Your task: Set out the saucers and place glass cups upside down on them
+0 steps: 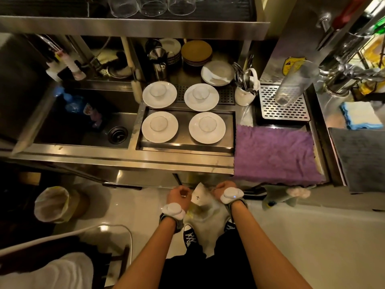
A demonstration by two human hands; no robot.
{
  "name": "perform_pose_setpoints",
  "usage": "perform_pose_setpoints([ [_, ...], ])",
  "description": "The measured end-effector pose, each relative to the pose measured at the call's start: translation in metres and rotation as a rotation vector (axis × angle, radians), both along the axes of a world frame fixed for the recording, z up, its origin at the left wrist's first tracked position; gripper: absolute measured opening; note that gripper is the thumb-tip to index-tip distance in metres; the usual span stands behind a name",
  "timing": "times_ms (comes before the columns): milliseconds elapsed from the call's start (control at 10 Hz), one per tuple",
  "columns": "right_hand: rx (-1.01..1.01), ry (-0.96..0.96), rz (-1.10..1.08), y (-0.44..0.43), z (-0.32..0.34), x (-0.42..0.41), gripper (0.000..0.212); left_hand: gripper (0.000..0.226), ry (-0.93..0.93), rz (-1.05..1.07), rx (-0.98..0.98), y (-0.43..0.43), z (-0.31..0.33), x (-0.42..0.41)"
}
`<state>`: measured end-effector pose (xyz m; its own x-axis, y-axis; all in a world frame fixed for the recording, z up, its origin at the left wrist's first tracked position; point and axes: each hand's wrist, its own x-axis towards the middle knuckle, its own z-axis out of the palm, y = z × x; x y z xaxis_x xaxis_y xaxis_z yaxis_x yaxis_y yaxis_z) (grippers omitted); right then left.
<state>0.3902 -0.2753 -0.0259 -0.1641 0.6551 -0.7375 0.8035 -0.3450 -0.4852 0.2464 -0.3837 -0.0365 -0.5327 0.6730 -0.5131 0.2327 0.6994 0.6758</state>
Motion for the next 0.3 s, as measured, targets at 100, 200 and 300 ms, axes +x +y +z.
perform_pose_setpoints([
  [100, -0.007, -0.034, -0.006, 0.002, 0.0, -0.001, 0.035, 0.018, -0.012, 0.008, 0.003, 0.0, -0.001, -0.004],
  [200, 0.004, -0.011, 0.023, 0.001, 0.007, -0.003, 0.031, 0.017, -0.022, -0.013, -0.001, -0.001, 0.0, -0.006],
  [300, -0.012, 0.027, 0.034, 0.005, 0.011, -0.005, 0.031, 0.014, -0.052, -0.011, 0.021, 0.004, 0.002, -0.01],
])
